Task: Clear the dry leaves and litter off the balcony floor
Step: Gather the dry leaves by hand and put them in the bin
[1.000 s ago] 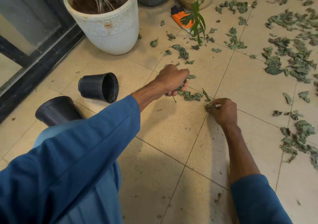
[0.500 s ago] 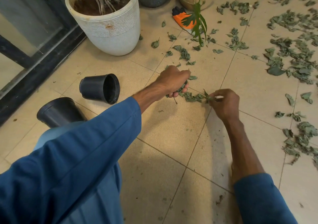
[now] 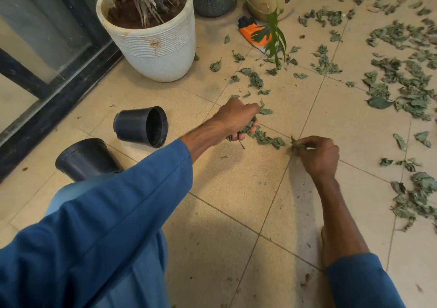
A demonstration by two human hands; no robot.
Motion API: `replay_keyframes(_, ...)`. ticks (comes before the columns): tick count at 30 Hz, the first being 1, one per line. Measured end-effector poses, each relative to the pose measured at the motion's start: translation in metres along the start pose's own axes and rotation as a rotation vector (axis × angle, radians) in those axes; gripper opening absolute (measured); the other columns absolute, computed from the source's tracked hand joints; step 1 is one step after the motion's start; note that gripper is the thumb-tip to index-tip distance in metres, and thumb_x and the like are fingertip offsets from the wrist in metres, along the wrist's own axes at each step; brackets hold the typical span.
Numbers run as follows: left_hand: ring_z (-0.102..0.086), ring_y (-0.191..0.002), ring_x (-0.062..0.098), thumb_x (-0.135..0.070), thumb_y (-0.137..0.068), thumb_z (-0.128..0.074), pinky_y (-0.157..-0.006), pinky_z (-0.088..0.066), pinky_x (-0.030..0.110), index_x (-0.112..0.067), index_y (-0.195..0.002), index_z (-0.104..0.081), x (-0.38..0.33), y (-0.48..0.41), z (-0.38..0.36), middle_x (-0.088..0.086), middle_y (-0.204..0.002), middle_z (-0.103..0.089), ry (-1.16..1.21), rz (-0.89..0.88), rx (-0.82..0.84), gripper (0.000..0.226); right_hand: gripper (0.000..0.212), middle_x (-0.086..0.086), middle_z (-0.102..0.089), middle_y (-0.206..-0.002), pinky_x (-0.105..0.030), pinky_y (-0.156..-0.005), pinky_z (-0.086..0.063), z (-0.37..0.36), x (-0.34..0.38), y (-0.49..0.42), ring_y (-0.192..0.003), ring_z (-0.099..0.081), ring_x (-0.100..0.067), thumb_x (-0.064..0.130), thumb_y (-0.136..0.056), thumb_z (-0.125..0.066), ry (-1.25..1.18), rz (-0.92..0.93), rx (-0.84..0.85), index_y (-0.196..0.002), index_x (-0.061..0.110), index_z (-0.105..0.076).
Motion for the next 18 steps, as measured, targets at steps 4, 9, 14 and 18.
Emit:
replay_keyframes(4, -0.044, -0.041, 0.012, -0.026, -0.096, -0.051, -0.037, -0.03, 0.017, -0.014, -0.073, -0.062, 0.002, 0.001, -0.001, -0.002, -0.059, -0.062, 0.018, 0.017, 0.017, 0.029, 0.014, 0.011, -0.076, -0.082, -0.008, -0.062, -0.05, 0.025, 0.033, 0.005, -0.07, -0.074, -0.005, 0.011, -0.082, -0.082, -0.213, -0.006, -0.063, -0.088, 0.024, -0.078)
replay_keyframes(9, -0.048, -0.044, 0.012, -0.031, -0.101, -0.052, -0.037, -0.033, 0.018, -0.014, -0.076, -0.063, 0.003, 0.001, -0.004, -0.001, -0.064, -0.065, 0.122, 0.089, 0.042, 0.032, 0.026, -0.003, -0.079, -0.087, -0.028, -0.076, -0.061, 0.039, 0.095, 0.026, -0.08, -0.077, -0.02, 0.004, -0.077, -0.085, -0.561, 0.121, 0.203, -0.101, 0.009, -0.077)
replay_keyframes(14, -0.054, -0.05, 0.015, -0.034, -0.106, -0.043, -0.035, -0.038, 0.019, -0.011, -0.109, -0.067, 0.005, -0.001, -0.003, 0.006, -0.075, -0.065, 0.397, 0.227, 0.107, 0.033, 0.027, 0.001, -0.078, -0.088, -0.038, -0.075, -0.062, 0.04, 0.142, 0.045, -0.082, -0.075, -0.021, 0.011, -0.076, -0.088, -0.562, 0.262, 0.308, -0.1, 0.016, -0.078)
replay_keyframes(18, -0.056, -0.054, 0.016, -0.025, -0.103, -0.037, -0.036, -0.044, 0.019, -0.008, -0.094, -0.079, 0.005, -0.002, -0.002, 0.006, -0.068, -0.057, 0.624, 0.317, 0.183, 0.046, 0.026, 0.007, -0.077, -0.088, -0.025, -0.053, -0.052, 0.026, 0.155, 0.052, -0.052, -0.063, -0.006, 0.019, -0.075, -0.089, -0.406, 0.323, 0.289, -0.098, 0.025, -0.079)
Point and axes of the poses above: each hand's wrist, its own y-axis away from the middle knuckle, its own z-axis out of the back of the hand, x = y × z, the point moved 1 cm from there along -y, towards the middle knuckle
